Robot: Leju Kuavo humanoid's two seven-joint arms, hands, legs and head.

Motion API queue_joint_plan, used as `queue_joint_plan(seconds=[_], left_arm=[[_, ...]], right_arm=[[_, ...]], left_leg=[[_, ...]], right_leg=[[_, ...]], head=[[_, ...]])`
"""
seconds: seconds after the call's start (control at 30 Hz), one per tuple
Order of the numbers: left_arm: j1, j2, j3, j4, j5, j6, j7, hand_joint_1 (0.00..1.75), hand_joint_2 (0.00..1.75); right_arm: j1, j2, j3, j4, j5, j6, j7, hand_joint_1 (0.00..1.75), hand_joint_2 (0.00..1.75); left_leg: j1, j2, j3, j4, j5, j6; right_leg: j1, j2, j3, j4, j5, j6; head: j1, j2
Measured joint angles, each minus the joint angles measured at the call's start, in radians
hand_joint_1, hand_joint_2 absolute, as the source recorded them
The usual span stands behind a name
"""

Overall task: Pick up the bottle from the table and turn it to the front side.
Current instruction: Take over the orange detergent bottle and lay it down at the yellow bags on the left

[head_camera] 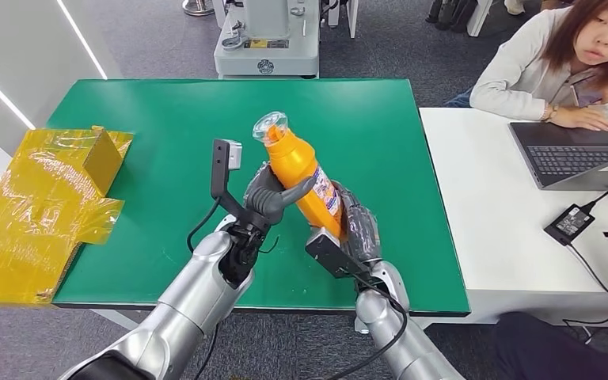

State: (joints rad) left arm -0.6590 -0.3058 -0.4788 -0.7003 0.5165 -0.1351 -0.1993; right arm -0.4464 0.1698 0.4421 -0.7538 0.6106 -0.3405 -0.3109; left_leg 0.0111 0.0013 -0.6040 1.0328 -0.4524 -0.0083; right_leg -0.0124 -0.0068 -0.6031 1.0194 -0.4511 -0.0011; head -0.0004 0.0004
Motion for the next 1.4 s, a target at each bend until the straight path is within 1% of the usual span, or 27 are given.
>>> queue_joint_plan(seconds=[0.07, 0.2, 0.63, 0.8, 0.83, 0.93, 0.97, 1.0, 1.27, 1.4], left_arm=[[-0.007, 0.000, -0.006, 0.007, -0.032, 0.022, -0.016, 0.00, 1.75], [-0.027, 0.001, -0.020, 0.020, -0.072, 0.072, -0.040, 1.75, 1.75], [-0.038, 0.009, -0.020, 0.041, -0.035, 0.100, -0.065, 1.75, 1.75], [-0.039, 0.009, -0.019, 0.041, -0.015, 0.098, -0.061, 1.75, 1.75], [-0.040, 0.009, -0.019, 0.041, -0.011, 0.095, -0.058, 1.75, 1.75], [-0.041, 0.009, -0.018, 0.041, -0.005, 0.084, -0.056, 1.75, 1.75], [-0.042, 0.009, -0.017, 0.041, -0.005, 0.079, -0.056, 1.75, 1.75], [-0.042, 0.010, -0.017, 0.041, -0.007, 0.074, -0.058, 1.75, 1.75], [-0.044, 0.025, -0.017, 0.039, -0.073, 0.084, -0.106, 1.75, 1.75], [-0.053, 0.045, -0.015, 0.036, -0.117, 0.095, -0.113, 1.75, 1.75]], right_arm=[[-0.001, 0.002, 0.000, 0.005, 0.001, 0.000, 0.000, 1.75, 1.75], [-0.002, 0.006, 0.001, 0.011, 0.003, 0.004, -0.003, 1.75, 1.75], [-0.005, 0.007, 0.005, 0.041, -0.002, 0.008, -0.016, 1.75, 1.75], [-0.013, 0.008, 0.006, 0.056, -0.016, 0.000, -0.023, 1.75, 1.75], [-0.014, 0.008, 0.006, 0.058, -0.020, -0.002, -0.026, 1.64, 1.75], [-0.017, 0.008, 0.006, 0.064, -0.030, -0.006, -0.033, 0.36, 1.75], [-0.018, 0.008, 0.006, 0.066, -0.034, -0.006, -0.034, 0.03, 1.75], [-0.018, 0.008, 0.005, 0.066, -0.039, -0.006, -0.035, 0.00, 1.75], [0.000, -0.005, -0.042, 0.026, -0.095, 0.021, -0.035, 0.00, 1.75], [0.028, -0.020, -0.073, -0.018, -0.134, 0.033, -0.052, 0.00, 1.75]], left_leg=[[0.000, 0.000, 0.000, 0.000, 0.000, 0.000], [0.000, 0.000, 0.000, 0.000, 0.000, 0.000], [0.000, 0.000, 0.000, 0.000, 0.000, 0.000], [0.000, 0.000, 0.000, 0.000, 0.000, 0.000], [0.000, 0.000, 0.000, 0.000, 0.000, 0.000], [0.000, 0.000, 0.000, 0.000, 0.000, 0.000], [0.000, 0.000, 0.000, 0.000, 0.000, 0.000], [0.000, 0.000, 0.000, 0.000, 0.000, 0.000], [0.000, 0.000, 0.000, 0.000, 0.000, 0.000], [0.000, 0.000, 0.000, 0.000, 0.000, 0.000]], right_leg=[[0.000, 0.000, 0.000, 0.000, 0.000, 0.000], [0.000, 0.000, 0.000, 0.000, 0.000, 0.000], [0.000, 0.000, 0.000, 0.000, 0.000, 0.000], [0.000, 0.000, 0.000, 0.000, 0.000, 0.000], [0.000, 0.000, 0.000, 0.000, 0.000, 0.000], [0.000, 0.000, 0.000, 0.000, 0.000, 0.000], [0.000, 0.000, 0.000, 0.000, 0.000, 0.000], [0.000, 0.000, 0.000, 0.000, 0.000, 0.000], [0.000, 0.000, 0.000, 0.000, 0.000, 0.000], [0.000, 0.000, 0.000, 0.000, 0.000, 0.000]], head=[[0.000, 0.000], [0.000, 0.000], [0.000, 0.000], [0.000, 0.000], [0.000, 0.000], [0.000, 0.000], [0.000, 0.000], [0.000, 0.000], [0.000, 0.000], [0.000, 0.000]])
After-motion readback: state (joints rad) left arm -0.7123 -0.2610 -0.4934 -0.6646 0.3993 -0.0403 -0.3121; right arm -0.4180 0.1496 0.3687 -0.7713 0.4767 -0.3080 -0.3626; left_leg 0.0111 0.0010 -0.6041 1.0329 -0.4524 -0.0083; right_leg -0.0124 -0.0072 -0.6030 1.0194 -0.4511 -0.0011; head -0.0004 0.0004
